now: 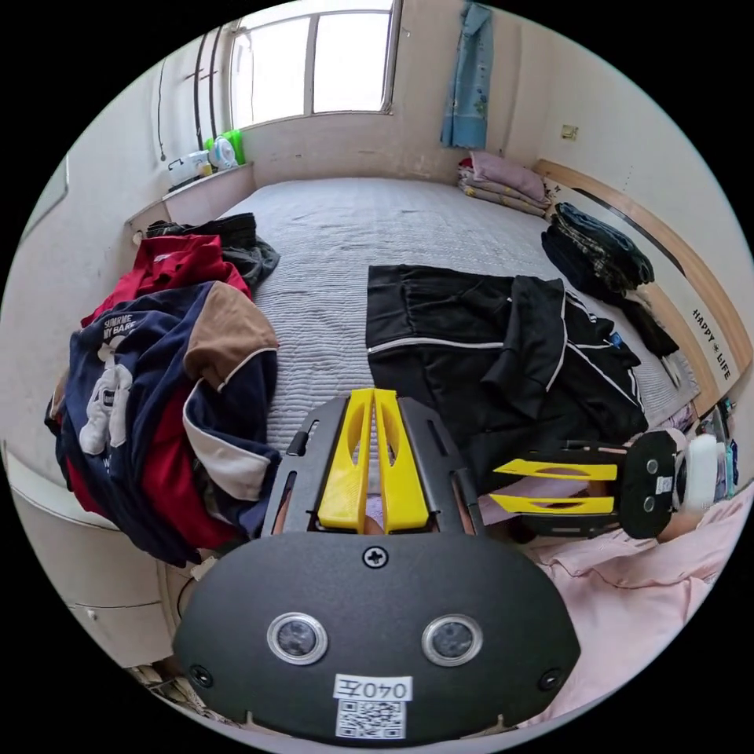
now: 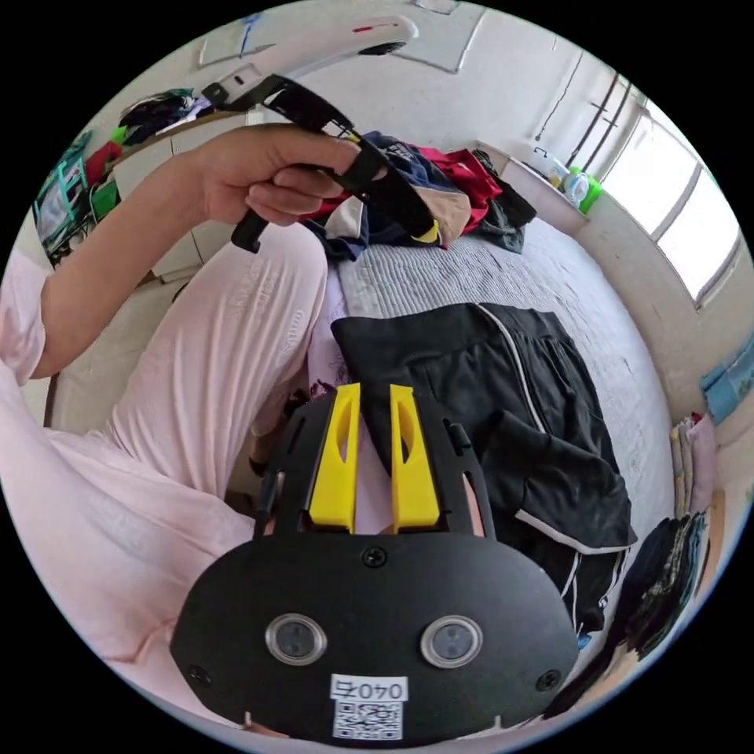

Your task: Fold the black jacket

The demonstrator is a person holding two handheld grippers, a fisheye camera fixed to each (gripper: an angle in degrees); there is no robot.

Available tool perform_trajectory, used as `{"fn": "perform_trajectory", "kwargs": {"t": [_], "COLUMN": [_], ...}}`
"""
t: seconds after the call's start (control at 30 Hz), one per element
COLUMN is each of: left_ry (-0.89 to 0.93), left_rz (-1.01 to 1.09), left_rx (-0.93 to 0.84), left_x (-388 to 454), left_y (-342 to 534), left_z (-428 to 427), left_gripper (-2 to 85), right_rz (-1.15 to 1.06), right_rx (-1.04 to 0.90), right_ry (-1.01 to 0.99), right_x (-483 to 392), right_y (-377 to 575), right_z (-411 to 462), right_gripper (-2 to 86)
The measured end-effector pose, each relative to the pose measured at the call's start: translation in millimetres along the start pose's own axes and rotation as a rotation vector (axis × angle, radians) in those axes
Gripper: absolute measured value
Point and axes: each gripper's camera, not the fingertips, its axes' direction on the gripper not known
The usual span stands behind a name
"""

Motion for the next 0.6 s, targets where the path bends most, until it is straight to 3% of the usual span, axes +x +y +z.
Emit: {"fn": "perform_trajectory", "kwargs": {"t": [0.17,0.33,0.4,0.47,0.6], "left_ry": [-0.031,0.007,0.039,0.086,0.304], "left_rz": [-0.021,-0.069,-0.108,-0.132,-0.181], "left_rx": [0.018,0.05,0.073,0.067,-0.031], "left_x": [-29,-62,-83,-100,-137], "left_y": [3,-12,-24,-36,-72], "left_z": [-13,-23,-28,-25,10], "left_gripper": [-0.8,-0.9,-1.0,-1.1,-1.2], "right_rz": [-0.199,-0.193,-0.087,0.126,0.372], "right_rx": [-0.052,-0.155,-0.11,0.003,0.098], "right_ry": [0.143,0.288,0.235,0.052,-0.053], "right_x": [-54,-59,-40,11,83], "right_y": [-23,-28,-24,-7,35], "right_z": [50,103,89,54,14], "right_gripper": [9.3,2.9,0.7,-0.2,-0.5]}}
